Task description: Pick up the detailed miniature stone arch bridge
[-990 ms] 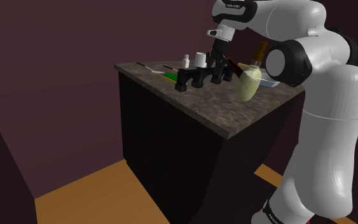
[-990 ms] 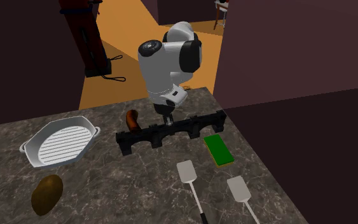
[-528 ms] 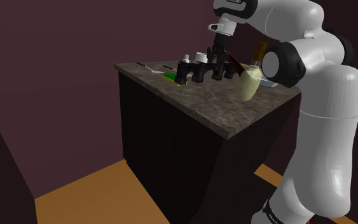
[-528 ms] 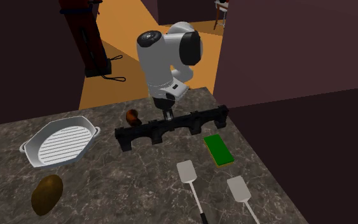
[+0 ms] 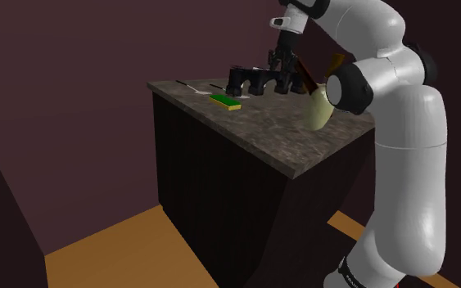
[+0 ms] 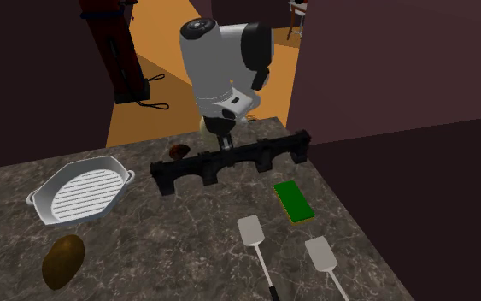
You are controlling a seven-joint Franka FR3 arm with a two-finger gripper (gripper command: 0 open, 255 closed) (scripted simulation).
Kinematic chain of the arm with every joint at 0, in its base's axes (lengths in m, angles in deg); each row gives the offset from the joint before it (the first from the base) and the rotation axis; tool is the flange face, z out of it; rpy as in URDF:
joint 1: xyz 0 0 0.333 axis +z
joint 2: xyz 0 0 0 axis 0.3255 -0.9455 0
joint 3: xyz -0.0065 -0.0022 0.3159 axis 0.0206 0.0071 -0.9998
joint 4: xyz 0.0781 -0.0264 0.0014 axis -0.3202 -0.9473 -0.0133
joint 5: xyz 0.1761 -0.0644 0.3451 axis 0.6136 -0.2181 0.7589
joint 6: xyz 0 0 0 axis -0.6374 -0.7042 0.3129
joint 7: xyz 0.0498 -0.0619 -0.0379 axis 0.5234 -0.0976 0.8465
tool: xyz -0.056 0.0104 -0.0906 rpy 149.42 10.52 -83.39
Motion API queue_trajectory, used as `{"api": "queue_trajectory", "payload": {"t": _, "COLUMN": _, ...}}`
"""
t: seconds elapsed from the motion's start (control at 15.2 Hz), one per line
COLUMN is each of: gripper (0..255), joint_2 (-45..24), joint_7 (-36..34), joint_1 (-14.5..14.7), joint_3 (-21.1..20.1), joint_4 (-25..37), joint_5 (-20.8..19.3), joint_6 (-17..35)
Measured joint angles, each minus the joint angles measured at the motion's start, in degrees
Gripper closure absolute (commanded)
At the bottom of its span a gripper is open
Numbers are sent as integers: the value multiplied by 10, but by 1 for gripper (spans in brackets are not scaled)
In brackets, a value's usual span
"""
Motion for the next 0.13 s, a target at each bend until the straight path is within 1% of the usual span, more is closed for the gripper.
{"api": "queue_trajectory", "payload": {"t": 0.07, "gripper": 255, "joint_2": -10, "joint_7": -1, "joint_1": -14, "joint_3": -3, "joint_4": 25, "joint_5": 9, "joint_6": -15}}
{"api": "queue_trajectory", "payload": {"t": 0.13, "gripper": 255, "joint_2": -13, "joint_7": -2, "joint_1": -18, "joint_3": -4, "joint_4": 34, "joint_5": 12, "joint_6": -20}}
